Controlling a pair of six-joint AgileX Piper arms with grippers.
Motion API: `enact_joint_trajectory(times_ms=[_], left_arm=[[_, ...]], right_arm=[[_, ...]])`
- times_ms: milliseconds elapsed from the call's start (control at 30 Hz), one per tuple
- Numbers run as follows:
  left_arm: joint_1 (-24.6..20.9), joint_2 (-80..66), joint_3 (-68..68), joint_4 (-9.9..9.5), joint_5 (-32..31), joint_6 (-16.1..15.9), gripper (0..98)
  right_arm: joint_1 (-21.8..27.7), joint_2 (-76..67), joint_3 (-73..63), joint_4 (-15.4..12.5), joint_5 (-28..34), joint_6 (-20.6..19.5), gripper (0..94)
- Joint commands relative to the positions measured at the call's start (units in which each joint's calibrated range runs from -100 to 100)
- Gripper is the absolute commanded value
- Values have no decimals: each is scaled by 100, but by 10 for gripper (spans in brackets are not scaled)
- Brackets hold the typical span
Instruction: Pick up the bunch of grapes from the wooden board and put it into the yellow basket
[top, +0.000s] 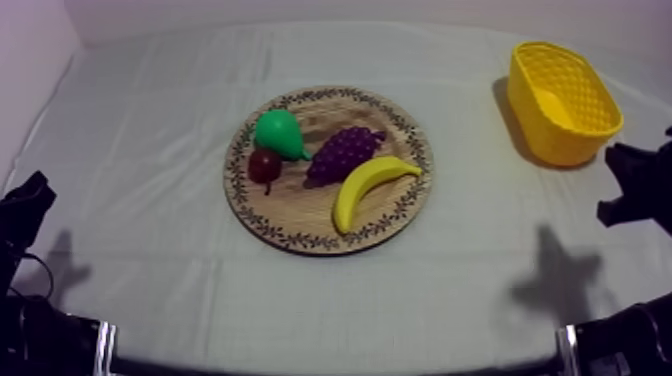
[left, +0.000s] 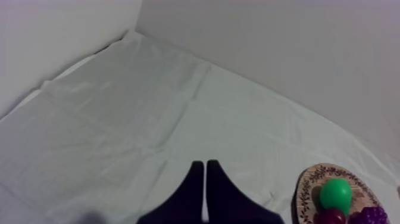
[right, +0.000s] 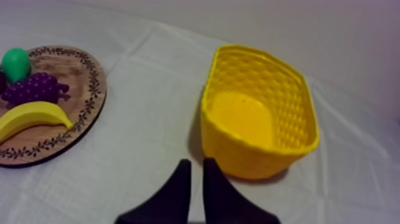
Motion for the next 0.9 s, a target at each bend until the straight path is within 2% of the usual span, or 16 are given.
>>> enact_joint_trajectory(times_ms=[0,300,500,867], left_arm=[[2,3,-2,0,2,1,1],[2,3,-2,0,2,0,1],[2,3,-2,0,2,2,1],[2,3,-2,0,2,0,1]], right_arm=[[-22,523,-558,-13,24,84,69],[-192,2256,-2298,-20,334,109,86],[-251,3247,-3412,-118,856,157,73],[-526,4473,-4544,-216,1314,396,32]])
